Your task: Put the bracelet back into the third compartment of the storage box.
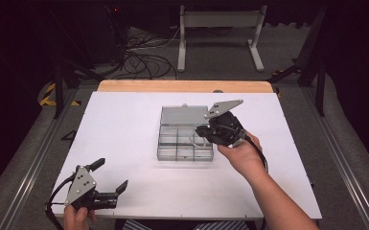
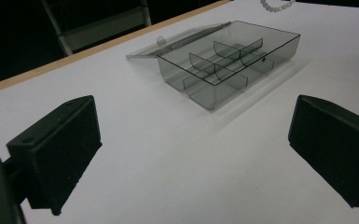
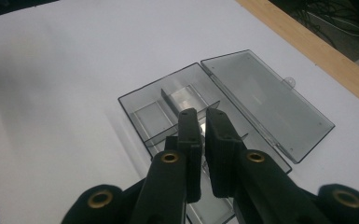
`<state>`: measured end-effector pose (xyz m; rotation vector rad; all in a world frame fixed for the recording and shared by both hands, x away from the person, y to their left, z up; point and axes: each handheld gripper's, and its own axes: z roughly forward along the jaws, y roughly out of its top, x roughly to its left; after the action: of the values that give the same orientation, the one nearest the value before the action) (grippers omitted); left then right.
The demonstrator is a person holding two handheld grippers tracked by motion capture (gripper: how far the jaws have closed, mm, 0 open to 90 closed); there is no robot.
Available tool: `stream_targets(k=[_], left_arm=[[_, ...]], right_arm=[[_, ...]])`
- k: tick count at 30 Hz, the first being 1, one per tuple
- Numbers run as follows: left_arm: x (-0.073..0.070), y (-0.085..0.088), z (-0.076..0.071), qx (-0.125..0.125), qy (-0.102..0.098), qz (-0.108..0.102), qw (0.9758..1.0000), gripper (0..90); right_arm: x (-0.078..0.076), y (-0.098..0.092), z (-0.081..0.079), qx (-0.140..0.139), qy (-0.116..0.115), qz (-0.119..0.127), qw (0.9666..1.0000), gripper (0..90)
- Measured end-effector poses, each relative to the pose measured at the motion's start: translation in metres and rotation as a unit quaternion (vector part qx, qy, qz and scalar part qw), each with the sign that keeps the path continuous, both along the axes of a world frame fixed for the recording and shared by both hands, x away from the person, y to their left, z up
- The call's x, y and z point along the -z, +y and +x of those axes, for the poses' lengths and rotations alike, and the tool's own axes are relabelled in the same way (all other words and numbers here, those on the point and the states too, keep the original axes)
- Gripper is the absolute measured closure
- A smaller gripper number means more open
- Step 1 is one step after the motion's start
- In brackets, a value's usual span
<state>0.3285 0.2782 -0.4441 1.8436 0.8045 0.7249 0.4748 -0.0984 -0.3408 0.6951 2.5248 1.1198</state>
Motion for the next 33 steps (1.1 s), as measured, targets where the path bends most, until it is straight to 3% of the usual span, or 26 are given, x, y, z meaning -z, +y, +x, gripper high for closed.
stream_targets(k=[14,24,33], left_arm=[[0.000,0.000,0.000,0.001,0.000,0.001,1.0000,3.0],[-0.001,0.001,0.000,0.000,-0.004,0.001,1.0000,3.0],[0.000,0.001,0.000,0.001,-0.001,0.000,1.0000,3.0]], right_arm=[[0.007,-0.005,0.024,0.057,-0.001,0.021,0.9982,85.4],[0.024,-0.011,0.047,0.101,0.023,0.035,0.9940,85.4],[0.037,-0.015,0.059,0.121,0.042,0.048,0.9907,85.4]])
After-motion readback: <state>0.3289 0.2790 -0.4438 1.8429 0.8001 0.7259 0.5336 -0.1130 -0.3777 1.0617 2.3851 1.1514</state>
